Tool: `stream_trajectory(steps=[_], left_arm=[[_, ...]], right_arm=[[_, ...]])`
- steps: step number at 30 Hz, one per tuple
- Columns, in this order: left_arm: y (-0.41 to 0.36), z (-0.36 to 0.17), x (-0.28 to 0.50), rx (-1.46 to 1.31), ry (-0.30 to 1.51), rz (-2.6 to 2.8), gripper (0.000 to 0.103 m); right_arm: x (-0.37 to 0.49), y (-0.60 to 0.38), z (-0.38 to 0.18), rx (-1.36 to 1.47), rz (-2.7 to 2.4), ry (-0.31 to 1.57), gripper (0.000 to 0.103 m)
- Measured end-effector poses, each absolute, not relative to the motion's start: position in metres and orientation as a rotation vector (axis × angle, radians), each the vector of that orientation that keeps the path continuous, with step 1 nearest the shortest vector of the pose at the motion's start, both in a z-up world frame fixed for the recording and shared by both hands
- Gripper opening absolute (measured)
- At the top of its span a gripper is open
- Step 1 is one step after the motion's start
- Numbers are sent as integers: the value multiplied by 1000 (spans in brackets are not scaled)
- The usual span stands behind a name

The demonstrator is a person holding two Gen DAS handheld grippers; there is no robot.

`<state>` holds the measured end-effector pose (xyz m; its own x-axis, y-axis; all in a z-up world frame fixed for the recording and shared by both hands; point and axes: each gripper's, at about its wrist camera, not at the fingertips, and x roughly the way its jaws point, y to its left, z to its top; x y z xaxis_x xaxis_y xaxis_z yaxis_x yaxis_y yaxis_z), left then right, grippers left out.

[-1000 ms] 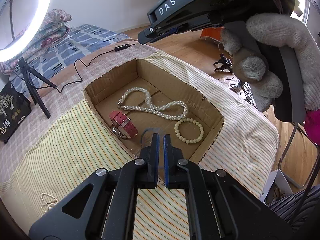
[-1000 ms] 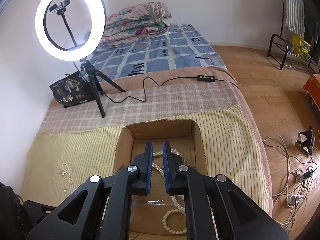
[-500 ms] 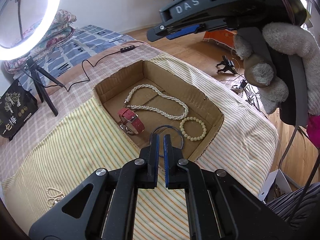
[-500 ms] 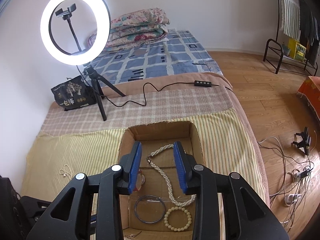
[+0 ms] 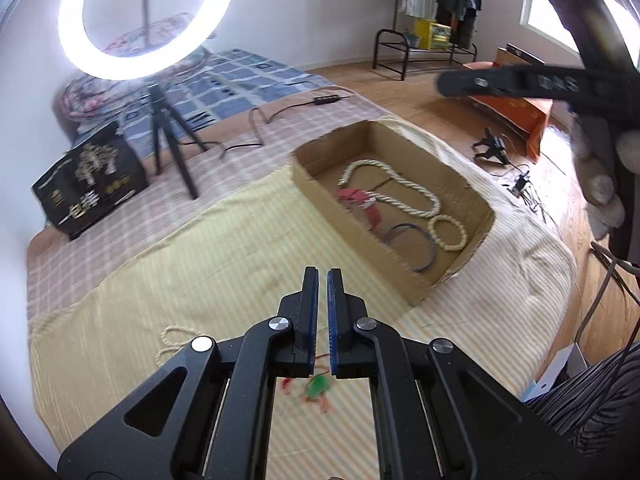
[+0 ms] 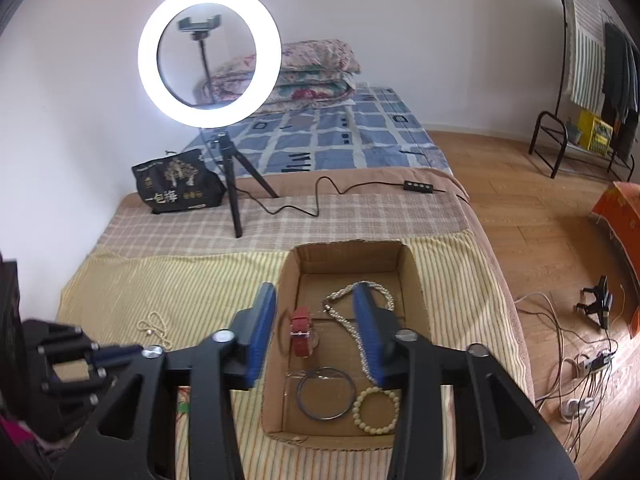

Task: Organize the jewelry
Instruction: 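Lower the pearl necklace into the box and open the right tool, then withdraw both tools from the box toward the remaining pearl necklace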

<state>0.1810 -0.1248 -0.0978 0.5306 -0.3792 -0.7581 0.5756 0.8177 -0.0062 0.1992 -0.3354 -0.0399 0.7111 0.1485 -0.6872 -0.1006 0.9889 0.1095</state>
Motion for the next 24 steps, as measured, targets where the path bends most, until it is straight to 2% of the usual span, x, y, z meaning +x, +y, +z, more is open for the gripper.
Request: stream_trajectory(steps=[1, 8, 12, 18, 24], left_arm=[[-115, -97, 181, 253, 834, -562, 2], [-54, -99, 182, 210, 853, -441, 2], [-23, -106, 185, 199, 873, -402, 2], [14, -128, 194, 99, 960, -388, 2], [19, -153, 194, 56, 1031, -447, 2]], right_arm=[[194, -331, -39, 54, 147, 754, 55], [172, -290, -40, -38, 240, 719, 57], [161, -269, -46, -51, 299, 713, 64], [148, -238, -73, -58, 399, 758, 64], [136, -206, -121, -140, 488, 881, 64]])
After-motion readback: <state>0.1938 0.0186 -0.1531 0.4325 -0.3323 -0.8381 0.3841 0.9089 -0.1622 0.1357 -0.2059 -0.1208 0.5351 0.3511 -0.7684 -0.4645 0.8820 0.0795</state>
